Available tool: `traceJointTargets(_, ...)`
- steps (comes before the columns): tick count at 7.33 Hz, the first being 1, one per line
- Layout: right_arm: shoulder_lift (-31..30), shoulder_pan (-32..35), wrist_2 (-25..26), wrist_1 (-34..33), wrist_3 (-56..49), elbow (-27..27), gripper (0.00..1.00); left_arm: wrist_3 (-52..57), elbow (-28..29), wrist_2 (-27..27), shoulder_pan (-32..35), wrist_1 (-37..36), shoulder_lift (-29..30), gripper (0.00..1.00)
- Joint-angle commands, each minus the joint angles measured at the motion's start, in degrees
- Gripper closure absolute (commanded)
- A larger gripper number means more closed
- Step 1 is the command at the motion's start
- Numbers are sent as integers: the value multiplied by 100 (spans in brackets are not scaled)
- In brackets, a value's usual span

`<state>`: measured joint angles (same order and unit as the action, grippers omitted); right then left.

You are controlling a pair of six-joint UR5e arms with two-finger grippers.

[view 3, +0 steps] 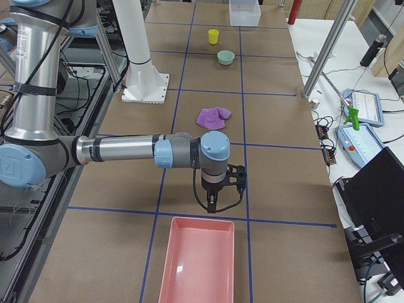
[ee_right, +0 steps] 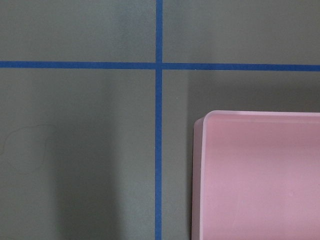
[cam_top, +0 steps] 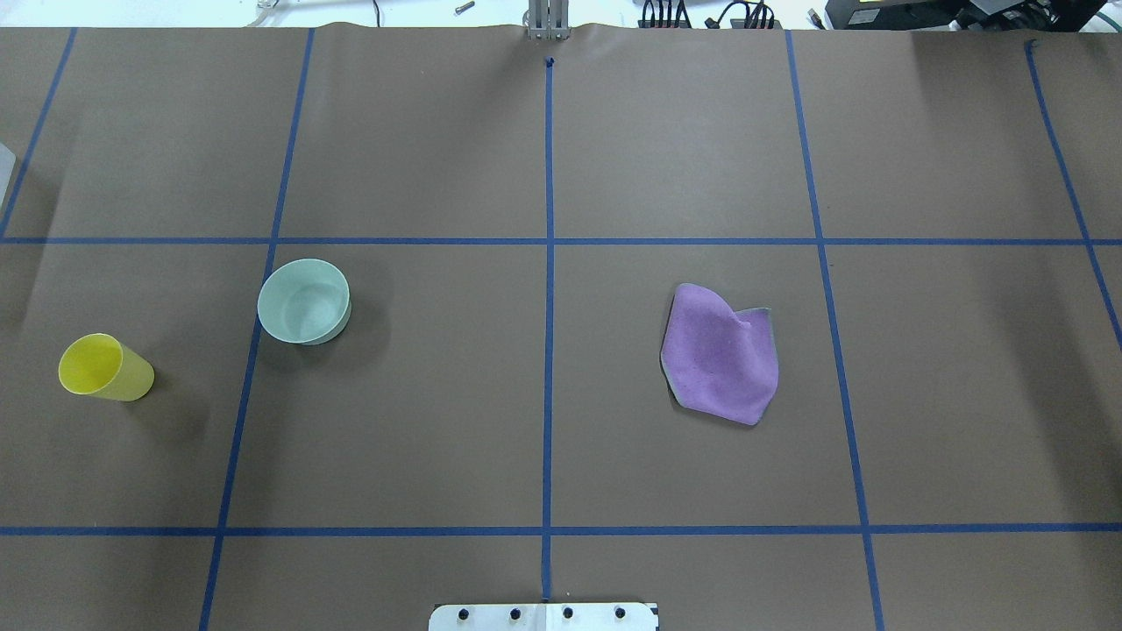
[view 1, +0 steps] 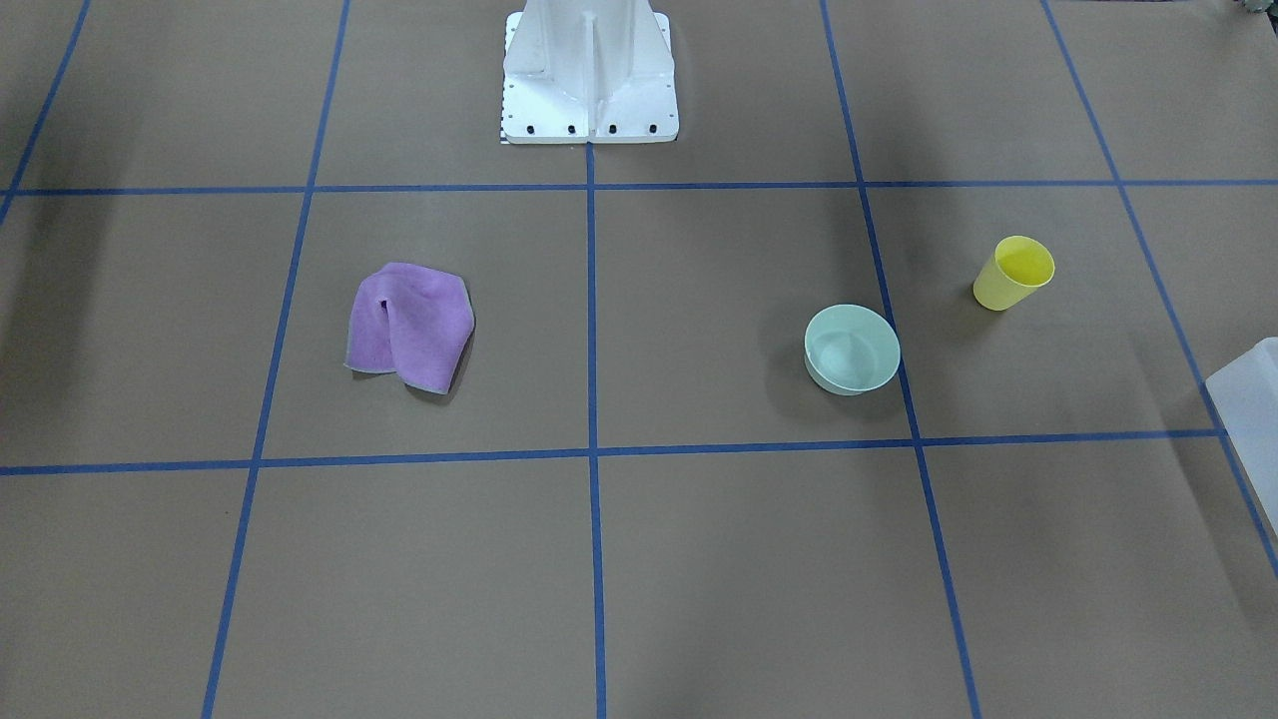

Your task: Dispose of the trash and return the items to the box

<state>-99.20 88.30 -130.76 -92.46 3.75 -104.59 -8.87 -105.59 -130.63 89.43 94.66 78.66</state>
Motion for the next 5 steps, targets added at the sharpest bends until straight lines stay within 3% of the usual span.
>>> traceJointTargets(1,-3,-6,-3,0,3,-18,0,-1,-110,2,5,-9,9,1)
traceJointTargets(5,-12,3,-11,0,3,-35,0,-27,-190,-33,5,43,27,1)
